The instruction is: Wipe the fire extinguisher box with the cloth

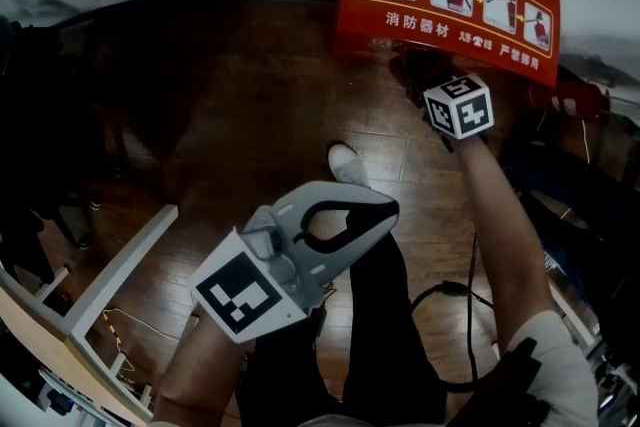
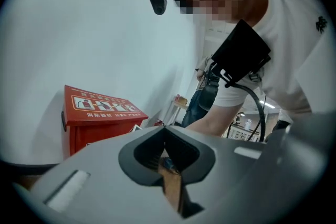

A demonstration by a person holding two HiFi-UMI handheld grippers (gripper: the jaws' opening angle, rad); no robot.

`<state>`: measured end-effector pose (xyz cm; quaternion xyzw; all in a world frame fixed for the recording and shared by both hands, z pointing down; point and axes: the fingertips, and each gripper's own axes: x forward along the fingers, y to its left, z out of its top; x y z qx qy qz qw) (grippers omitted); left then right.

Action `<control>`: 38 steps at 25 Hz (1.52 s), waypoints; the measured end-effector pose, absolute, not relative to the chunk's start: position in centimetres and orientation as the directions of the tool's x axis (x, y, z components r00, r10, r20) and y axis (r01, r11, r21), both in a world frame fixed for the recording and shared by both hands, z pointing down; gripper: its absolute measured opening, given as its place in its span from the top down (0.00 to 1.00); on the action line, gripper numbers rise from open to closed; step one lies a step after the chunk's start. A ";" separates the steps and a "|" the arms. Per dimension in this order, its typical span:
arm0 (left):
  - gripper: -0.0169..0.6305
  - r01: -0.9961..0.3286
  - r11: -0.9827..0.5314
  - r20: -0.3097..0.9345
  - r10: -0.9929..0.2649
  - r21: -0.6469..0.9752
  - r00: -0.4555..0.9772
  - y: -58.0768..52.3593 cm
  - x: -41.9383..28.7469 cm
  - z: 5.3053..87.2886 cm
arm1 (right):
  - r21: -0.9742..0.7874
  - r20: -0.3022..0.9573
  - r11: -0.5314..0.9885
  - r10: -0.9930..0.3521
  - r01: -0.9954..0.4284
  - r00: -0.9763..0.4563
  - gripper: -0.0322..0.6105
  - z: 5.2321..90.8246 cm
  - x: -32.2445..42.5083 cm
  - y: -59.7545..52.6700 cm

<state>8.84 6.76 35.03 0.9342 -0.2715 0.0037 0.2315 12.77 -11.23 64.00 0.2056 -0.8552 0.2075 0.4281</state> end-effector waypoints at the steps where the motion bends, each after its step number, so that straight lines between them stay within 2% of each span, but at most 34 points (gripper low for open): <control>1: 0.98 -0.515 -0.740 0.132 -0.513 0.433 0.848 6.5 8.7 35.6 | -0.173 0.827 0.832 -0.168 -0.527 -0.536 0.89 65.5 12.8 -11.3; 11: 0.98 -0.573 -0.644 0.136 -0.597 0.507 0.791 6.5 5.5 42.7 | -0.170 0.907 0.817 -0.088 -0.550 -0.411 0.89 80.3 11.9 -11.1; 15: 0.98 -0.595 -0.630 0.124 -0.627 0.499 0.769 6.9 4.5 44.0 | -0.161 0.926 0.816 -0.069 -0.556 -0.370 0.89 83.1 12.4 -10.4; 18: 0.98 -0.612 -0.616 0.128 -0.646 0.496 0.753 7.8 4.0 43.6 | -0.177 0.899 0.803 -0.104 -0.570 -0.426 0.89 79.8 11.6 -9.7; 25: 0.98 -0.628 -0.622 0.115 -0.661 0.469 0.741 8.7 1.2 39.2 | -0.185 0.755 0.845 -0.205 -0.502 -0.623 0.89 61.1 6.8 -7.3; 29: 0.98 -0.650 -0.618 0.126 -0.675 0.443 0.727 8.7 0.0 37.4 | -0.175 0.698 0.857 -0.239 -0.484 -0.675 0.89 55.0 4.7 -7.5; 32: 0.98 -0.669 -0.595 0.121 -0.700 0.445 0.704 8.5 -1.0 37.2 | -0.153 0.700 0.852 -0.264 -0.500 -0.663 0.89 56.0 4.1 -8.7; 38: 0.98 -0.694 -0.547 0.153 -0.724 0.468 0.673 9.6 -2.0 40.4 | -0.170 0.754 0.830 -0.237 -0.531 -0.612 0.89 65.8 3.6 -9.8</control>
